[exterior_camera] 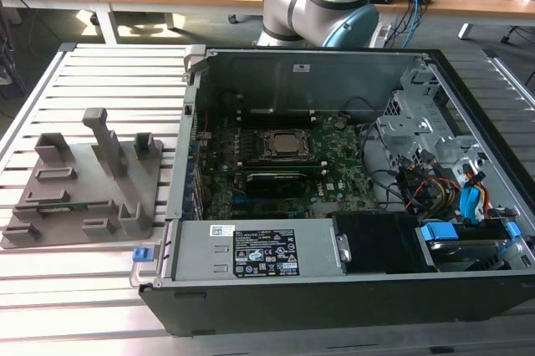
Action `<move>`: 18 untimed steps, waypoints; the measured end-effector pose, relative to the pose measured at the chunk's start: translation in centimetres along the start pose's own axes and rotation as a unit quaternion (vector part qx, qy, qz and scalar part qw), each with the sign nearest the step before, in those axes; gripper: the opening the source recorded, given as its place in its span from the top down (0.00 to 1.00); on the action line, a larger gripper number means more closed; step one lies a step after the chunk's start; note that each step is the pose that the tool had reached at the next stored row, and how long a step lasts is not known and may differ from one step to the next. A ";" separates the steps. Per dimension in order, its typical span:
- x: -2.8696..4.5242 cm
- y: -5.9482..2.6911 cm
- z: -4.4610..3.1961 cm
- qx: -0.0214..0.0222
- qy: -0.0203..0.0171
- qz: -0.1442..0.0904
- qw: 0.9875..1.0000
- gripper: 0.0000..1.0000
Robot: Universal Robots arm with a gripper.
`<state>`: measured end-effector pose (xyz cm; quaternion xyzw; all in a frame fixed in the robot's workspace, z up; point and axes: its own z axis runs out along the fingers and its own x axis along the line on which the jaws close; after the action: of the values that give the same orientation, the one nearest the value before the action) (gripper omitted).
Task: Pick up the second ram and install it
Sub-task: 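Pick up the second ram and move it above second insertion slot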
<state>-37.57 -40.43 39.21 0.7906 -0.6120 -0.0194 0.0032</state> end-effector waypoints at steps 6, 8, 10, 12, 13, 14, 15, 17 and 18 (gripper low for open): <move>0.00 0.00 0.03 0.002 -0.002 0.106 0.994 0.89; 0.00 0.00 0.03 0.003 -0.003 0.140 0.990 0.89; 0.00 0.00 0.04 0.004 -0.003 0.160 0.987 0.89; 0.00 0.00 0.04 0.004 -0.003 0.162 0.987 0.89; 0.00 0.00 0.04 0.004 -0.003 0.164 0.987 0.83; 0.00 0.00 0.04 0.004 -0.003 0.165 0.986 0.76; 0.00 0.00 0.04 0.004 -0.003 0.166 0.986 0.70; 0.00 0.00 0.04 0.004 -0.003 0.168 0.986 0.70; 0.00 0.00 0.04 0.004 -0.003 0.168 0.986 0.70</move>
<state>-37.57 -40.43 39.17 0.6764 -0.7363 -0.0184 0.0016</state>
